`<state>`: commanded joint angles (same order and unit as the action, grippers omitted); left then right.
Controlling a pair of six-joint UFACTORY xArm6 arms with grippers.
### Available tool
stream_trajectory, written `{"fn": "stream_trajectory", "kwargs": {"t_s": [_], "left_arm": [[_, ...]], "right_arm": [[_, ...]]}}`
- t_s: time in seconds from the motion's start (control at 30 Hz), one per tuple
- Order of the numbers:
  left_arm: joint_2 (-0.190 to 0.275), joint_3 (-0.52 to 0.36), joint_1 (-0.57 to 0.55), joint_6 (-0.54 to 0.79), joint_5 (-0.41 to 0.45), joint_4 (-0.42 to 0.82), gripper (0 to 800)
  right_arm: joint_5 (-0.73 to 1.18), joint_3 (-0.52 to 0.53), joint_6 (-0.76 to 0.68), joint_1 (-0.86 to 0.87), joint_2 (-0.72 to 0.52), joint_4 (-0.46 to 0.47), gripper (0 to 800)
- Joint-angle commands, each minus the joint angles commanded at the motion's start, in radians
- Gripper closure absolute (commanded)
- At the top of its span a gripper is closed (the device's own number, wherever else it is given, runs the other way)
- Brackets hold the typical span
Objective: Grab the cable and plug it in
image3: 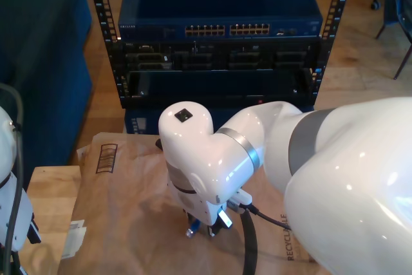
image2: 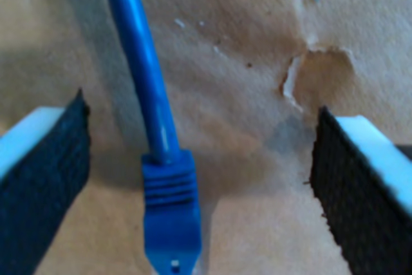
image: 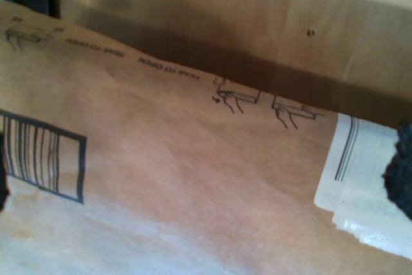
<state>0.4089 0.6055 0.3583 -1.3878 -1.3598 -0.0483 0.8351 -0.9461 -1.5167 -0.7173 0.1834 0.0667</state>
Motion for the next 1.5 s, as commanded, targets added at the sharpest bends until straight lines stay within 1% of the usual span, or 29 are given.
{"fn": "stream_trajectory", "kwargs": {"t_s": [0.03,0.07,0.13,0.2,0.27,0.37,0.47,0.53,0.63,0.7,0.77,0.87,1.0,1.07,1.13,1.27,1.33,1.4,1.5], "left_arm": [[0.0,0.0,-0.002,0.0,0.0,0.0,0],[0.0,0.0,0.0,0.0,0.0,0.0,0],[0.002,0.0,0.0,0.002,-0.002,0.0,0],[0.003,0.0,0.0,0.002,-0.002,0.0,0],[0.003,0.0,0.0,0.002,-0.002,-0.002,0],[0.008,0.003,-0.002,0.002,-0.003,-0.002,0],[0.014,0.014,-0.003,-0.002,-0.005,-0.008,0],[0.017,0.034,-0.006,0.0,-0.009,-0.064,0],[0.018,0.092,-0.037,0.005,-0.051,-0.186,0],[0.018,0.129,-0.071,0.002,-0.083,-0.233,0],[0.018,0.144,-0.103,-0.002,-0.089,-0.275,0],[0.017,0.167,-0.158,-0.002,-0.089,-0.35,0],[0.009,0.21,-0.222,-0.002,-0.089,-0.448,0],[0.008,0.221,-0.247,-0.002,-0.087,-0.482,0],[0.008,0.233,-0.269,-0.002,-0.087,-0.506,0],[0.009,0.235,-0.307,-0.002,-0.084,-0.56,0],[0.008,0.235,-0.308,0.006,-0.086,-0.618,0],[0.009,0.235,-0.308,0.018,-0.089,-0.671,0],[0.009,0.236,-0.308,0.052,-0.089,-0.681,0]], "right_arm": [[0.0,0.0,0.0,0.0,0.0,0.0,344],[-0.002,0.0,0.0,0.0,0.0,-0.002,388],[-0.002,0.0,-0.002,0.002,0.0,-0.002,551],[-0.009,0.002,-0.003,0.006,0.0,-0.005,749],[-0.029,0.005,-0.011,0.006,0.0,-0.006,797],[-0.028,0.0,-0.069,0.011,-0.012,-0.006,799],[-0.015,-0.006,-0.126,0.052,-0.081,-0.008,799],[0.028,-0.006,-0.172,0.107,-0.147,-0.029,799],[0.137,-0.008,-0.193,0.186,-0.239,-0.054,799],[0.189,-0.008,-0.206,0.232,-0.31,-0.081,799],[0.253,-0.017,-0.235,0.273,-0.37,-0.104,799],[0.356,-0.098,-0.262,0.288,-0.416,-0.104,800],[0.54,-0.31,-0.35,0.304,-0.411,-0.1,800],[0.644,-0.423,-0.353,0.347,-0.407,-0.104,800],[0.706,-0.493,-0.359,0.362,-0.397,-0.104,800],[0.736,-0.525,-0.433,0.359,-0.4,-0.112,800],[0.753,-0.557,-0.47,0.341,-0.399,-0.12,800],[0.772,-0.569,-0.508,0.321,-0.399,-0.18,800],[0.772,-0.559,-0.522,0.322,-0.402,-0.262,799]]}}
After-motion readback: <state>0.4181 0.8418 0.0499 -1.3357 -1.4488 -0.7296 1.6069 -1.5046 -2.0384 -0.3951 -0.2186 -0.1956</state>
